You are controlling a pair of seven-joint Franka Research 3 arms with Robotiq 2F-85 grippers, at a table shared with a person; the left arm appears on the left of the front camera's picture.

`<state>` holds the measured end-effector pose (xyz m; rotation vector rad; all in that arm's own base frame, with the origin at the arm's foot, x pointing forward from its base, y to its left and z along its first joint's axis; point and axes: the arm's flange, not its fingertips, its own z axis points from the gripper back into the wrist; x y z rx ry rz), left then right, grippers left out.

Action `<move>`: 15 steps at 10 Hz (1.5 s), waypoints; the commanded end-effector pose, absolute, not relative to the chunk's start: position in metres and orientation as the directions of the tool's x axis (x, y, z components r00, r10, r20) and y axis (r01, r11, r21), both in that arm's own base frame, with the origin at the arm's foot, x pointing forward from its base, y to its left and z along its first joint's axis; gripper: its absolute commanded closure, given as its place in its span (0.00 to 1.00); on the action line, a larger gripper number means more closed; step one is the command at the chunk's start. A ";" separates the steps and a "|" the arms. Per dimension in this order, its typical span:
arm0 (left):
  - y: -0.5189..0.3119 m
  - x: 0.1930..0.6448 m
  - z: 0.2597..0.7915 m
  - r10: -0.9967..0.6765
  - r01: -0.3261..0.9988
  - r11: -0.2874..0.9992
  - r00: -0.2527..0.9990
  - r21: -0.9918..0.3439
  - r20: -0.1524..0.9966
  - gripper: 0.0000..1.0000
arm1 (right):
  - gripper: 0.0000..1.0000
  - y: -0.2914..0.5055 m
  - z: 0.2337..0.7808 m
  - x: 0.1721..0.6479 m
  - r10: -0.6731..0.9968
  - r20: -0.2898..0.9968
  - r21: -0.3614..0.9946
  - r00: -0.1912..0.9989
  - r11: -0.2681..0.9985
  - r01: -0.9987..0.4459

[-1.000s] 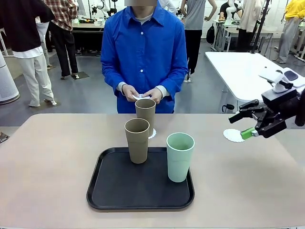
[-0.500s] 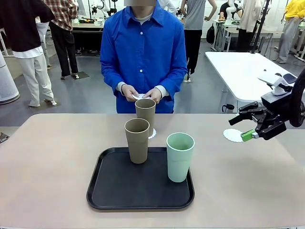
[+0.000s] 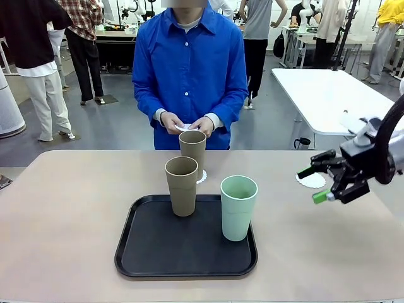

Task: Place coasters on the table and set cups on them.
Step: Take one Reusable plastic cup from the Flat Tray and place it on a coaster set by the human.

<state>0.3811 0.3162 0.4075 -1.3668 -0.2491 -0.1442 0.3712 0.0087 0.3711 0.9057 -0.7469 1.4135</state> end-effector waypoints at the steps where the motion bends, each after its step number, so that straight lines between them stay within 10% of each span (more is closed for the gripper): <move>1: 0.317 0.379 0.410 0.042 0.248 0.195 0.965 -0.949 0.260 0.00 | 0.00 0.013 0.332 0.375 0.409 0.912 0.053 0.029 -0.049 -0.997; 15: 0.317 0.379 0.410 0.042 0.248 0.195 0.965 -0.949 0.260 0.00 | 0.00 0.051 0.277 0.396 0.269 0.961 0.086 0.070 -0.046 -0.995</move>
